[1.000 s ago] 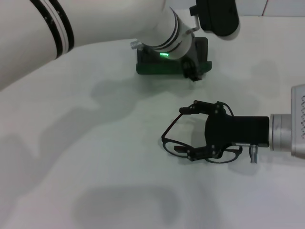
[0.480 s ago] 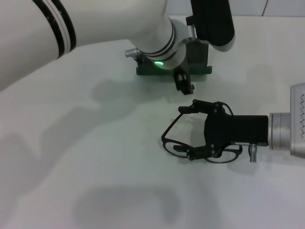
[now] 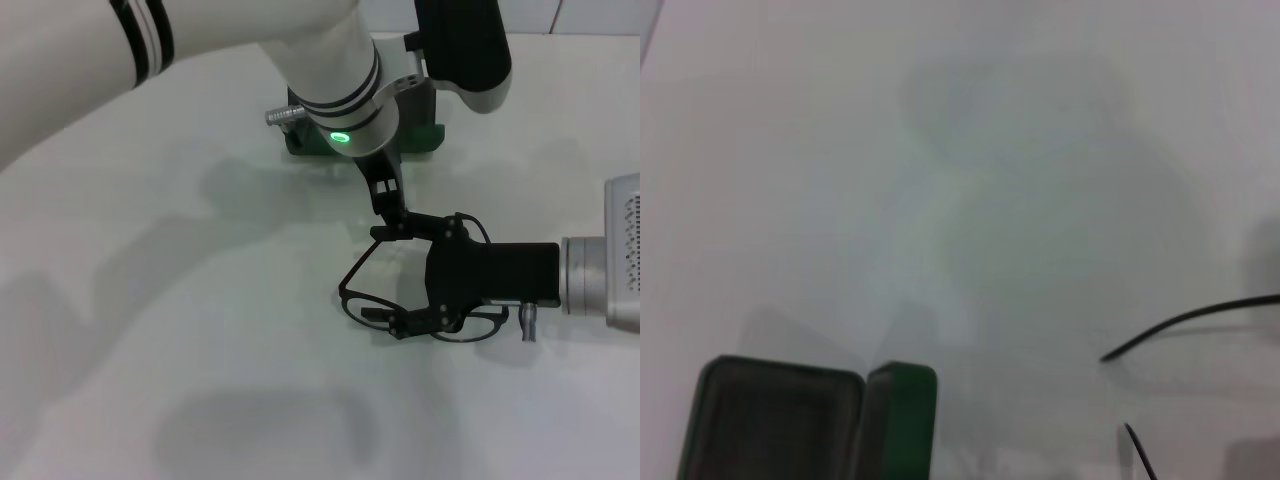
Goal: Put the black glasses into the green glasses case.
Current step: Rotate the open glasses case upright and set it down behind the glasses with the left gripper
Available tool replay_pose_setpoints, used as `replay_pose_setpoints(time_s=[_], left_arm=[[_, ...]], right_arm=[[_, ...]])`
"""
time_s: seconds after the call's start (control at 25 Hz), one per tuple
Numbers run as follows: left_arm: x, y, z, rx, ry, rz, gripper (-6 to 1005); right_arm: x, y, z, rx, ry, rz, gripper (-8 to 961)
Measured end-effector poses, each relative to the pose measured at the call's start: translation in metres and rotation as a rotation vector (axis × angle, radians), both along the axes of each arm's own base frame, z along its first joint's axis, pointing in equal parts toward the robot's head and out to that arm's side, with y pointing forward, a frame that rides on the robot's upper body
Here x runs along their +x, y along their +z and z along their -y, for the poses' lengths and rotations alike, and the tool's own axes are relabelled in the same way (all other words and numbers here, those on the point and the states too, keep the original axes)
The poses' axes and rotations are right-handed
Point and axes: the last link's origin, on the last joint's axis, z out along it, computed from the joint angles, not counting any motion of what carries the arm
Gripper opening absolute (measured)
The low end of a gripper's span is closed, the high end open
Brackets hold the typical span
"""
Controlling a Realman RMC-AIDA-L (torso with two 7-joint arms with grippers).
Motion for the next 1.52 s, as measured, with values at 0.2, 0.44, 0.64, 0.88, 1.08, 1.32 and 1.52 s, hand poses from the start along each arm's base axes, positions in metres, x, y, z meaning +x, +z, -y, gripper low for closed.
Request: replay_pose_setpoints(time_s=[0.2, 0.44, 0.64, 0.88, 1.08, 1.32, 1.52], left_arm=[[0.002, 0.002, 0.002, -0.022, 0.018, -0.017, 709], [0.017, 0.013, -0.013, 0.066, 0.007, 0.129, 709], [0.014, 0.018, -0.033, 0.199, -0.024, 0.240, 709], [0.000, 0.014, -0.044, 0.249, -0.055, 0.200, 709], [-0.010, 0.007, -0.044, 0.233, -0.066, 0.132, 709], [-0.014, 0.003, -0.036, 0.183, -0.059, 0.080, 708], [-0.020, 0.003, -0.033, 0.170, -0.050, 0.058, 708]], right_arm=[[0.000, 0.000, 0.000, 0.000, 0.000, 0.000, 870], [0.002, 0.000, 0.001, 0.001, -0.007, -0.002, 868], [0.002, 0.001, 0.001, 0.006, -0.015, -0.011, 868], [0.002, 0.001, 0.001, 0.009, -0.022, -0.019, 869], [0.002, 0.001, 0.001, 0.009, -0.023, -0.020, 869], [0.002, 0.001, 0.000, 0.011, -0.025, -0.020, 868], [0.001, 0.001, 0.000, 0.011, -0.024, -0.019, 868]])
